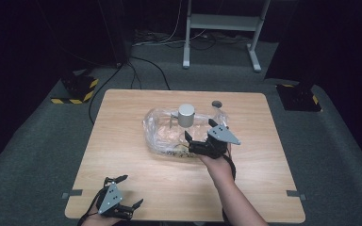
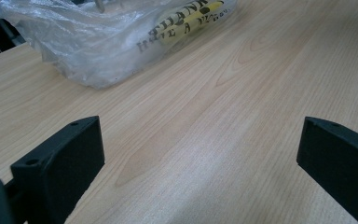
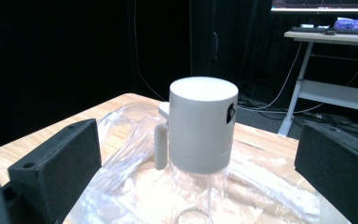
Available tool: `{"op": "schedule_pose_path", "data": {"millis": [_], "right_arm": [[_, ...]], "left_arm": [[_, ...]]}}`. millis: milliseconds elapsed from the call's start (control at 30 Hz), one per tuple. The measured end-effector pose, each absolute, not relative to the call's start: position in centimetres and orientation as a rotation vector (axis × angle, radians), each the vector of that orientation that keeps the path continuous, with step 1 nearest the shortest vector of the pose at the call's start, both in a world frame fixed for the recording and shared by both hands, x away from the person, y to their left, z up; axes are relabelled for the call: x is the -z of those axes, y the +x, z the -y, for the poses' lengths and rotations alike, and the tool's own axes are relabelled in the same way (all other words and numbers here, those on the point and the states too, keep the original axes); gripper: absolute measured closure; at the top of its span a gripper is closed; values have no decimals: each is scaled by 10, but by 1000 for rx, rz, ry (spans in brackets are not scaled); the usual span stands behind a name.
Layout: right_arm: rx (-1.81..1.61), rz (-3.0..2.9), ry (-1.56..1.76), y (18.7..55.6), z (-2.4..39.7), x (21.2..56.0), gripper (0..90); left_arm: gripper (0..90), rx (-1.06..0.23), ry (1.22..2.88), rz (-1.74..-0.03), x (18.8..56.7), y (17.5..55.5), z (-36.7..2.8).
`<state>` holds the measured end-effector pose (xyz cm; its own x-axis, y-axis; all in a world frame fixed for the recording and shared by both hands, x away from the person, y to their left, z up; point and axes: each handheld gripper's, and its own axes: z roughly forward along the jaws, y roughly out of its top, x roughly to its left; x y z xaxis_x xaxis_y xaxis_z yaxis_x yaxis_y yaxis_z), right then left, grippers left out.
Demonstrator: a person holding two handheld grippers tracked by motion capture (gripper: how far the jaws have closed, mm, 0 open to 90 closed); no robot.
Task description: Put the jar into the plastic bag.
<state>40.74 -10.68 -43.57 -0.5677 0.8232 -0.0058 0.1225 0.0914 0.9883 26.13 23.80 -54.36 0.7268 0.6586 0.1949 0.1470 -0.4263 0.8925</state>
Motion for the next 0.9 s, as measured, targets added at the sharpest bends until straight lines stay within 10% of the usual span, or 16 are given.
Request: {"op": "schedule_pose_path", "data": {"millis": [900], "right_arm": [[-1455, -1796, 936, 349, 169, 455, 2]], "left_arm": [[12, -664, 1955, -628, 544, 262, -238]]}}
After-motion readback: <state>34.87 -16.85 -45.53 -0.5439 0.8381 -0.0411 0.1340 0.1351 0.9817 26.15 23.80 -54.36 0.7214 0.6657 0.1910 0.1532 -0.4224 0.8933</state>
